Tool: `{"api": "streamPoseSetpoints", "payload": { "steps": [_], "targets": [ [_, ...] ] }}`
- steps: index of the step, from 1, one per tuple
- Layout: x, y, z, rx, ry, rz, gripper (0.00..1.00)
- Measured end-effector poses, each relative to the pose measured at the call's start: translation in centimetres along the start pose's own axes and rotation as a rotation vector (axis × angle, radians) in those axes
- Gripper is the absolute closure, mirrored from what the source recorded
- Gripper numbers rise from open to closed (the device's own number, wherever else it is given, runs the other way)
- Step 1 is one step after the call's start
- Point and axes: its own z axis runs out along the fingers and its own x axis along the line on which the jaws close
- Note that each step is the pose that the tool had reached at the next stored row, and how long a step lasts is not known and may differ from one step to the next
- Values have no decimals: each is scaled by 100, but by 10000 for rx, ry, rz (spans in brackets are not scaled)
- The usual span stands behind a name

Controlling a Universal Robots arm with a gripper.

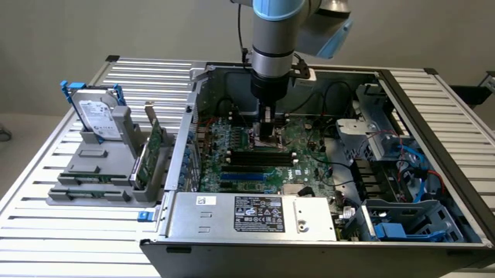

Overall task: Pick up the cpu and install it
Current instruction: 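Close the cpu cover, then install the first cpu locking lever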

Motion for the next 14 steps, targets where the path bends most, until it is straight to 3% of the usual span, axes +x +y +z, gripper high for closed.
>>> {"api": "streamPoseSetpoints", "payload": {
  "steps": [6,10,14],
  "targets": [
    [-2,-1,1,-88,-171,42,45],
    [-10,0,0,-169,-202,73,45],
    [-25,0,8,-251,-198,89,45]
  ]
}}
